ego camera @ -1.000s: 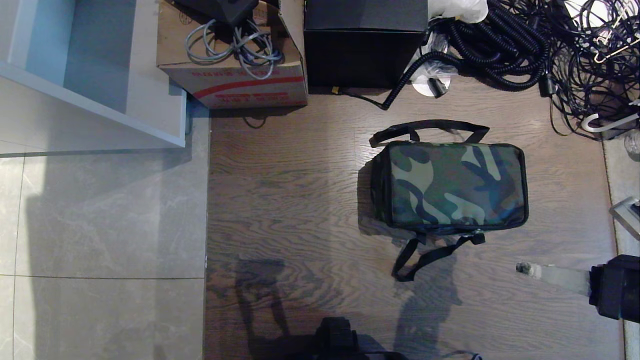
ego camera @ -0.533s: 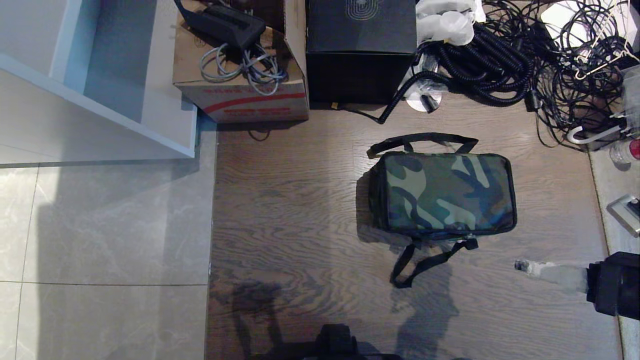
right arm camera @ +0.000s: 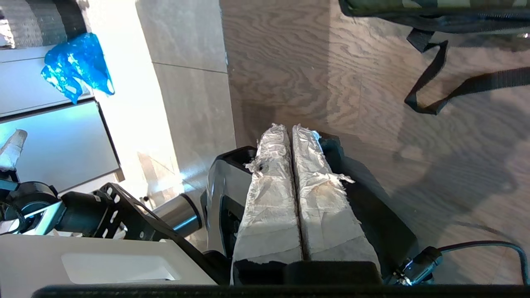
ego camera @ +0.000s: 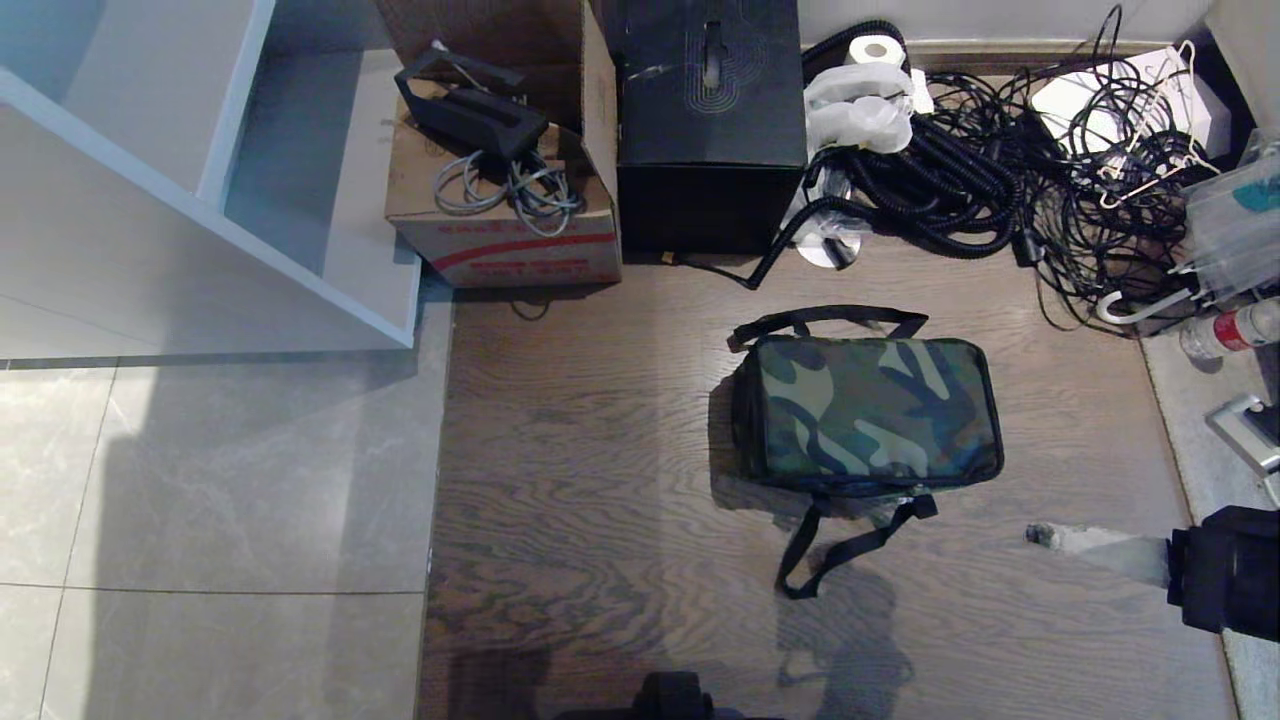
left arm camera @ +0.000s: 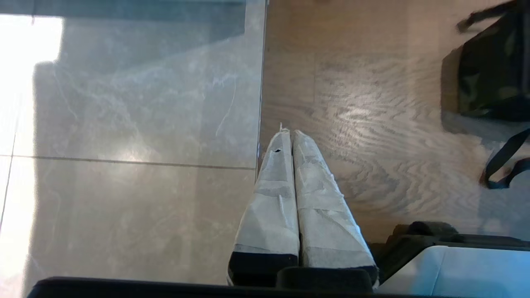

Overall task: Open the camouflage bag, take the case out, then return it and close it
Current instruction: Open the top of the storage box

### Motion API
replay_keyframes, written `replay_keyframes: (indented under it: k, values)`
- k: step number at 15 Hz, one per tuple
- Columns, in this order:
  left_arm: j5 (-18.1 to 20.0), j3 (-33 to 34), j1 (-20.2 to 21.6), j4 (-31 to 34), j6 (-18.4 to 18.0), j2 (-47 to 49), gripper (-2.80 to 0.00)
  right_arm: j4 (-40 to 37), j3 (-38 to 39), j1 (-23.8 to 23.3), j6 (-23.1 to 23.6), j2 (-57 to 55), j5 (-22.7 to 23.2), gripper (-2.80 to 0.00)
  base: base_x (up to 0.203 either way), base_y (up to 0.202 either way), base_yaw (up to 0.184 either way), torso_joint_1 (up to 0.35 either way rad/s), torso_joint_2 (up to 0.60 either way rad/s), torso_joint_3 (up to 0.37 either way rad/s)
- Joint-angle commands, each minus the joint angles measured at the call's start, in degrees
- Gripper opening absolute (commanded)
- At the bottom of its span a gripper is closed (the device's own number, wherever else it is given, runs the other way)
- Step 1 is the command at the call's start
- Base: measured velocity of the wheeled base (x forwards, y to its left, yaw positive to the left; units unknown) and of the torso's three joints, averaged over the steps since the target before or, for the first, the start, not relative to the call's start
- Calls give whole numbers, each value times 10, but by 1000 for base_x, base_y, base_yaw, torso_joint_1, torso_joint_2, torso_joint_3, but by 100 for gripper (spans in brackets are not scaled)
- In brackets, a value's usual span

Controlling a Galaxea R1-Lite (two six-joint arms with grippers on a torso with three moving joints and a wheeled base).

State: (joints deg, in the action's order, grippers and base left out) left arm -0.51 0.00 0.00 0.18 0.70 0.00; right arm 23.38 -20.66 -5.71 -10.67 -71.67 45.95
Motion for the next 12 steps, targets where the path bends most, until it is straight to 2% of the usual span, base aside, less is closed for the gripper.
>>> replay_keyframes:
  k: [1,12]
  values:
    - [0,0,0,0,0,0,-280,2,0,0,-1,-2,3,-280,0,0,0,6,-2,203]
    - [0,0,0,0,2,0,-280,1,7,1,17,-10,2,-280,0,0,0,4,2,203]
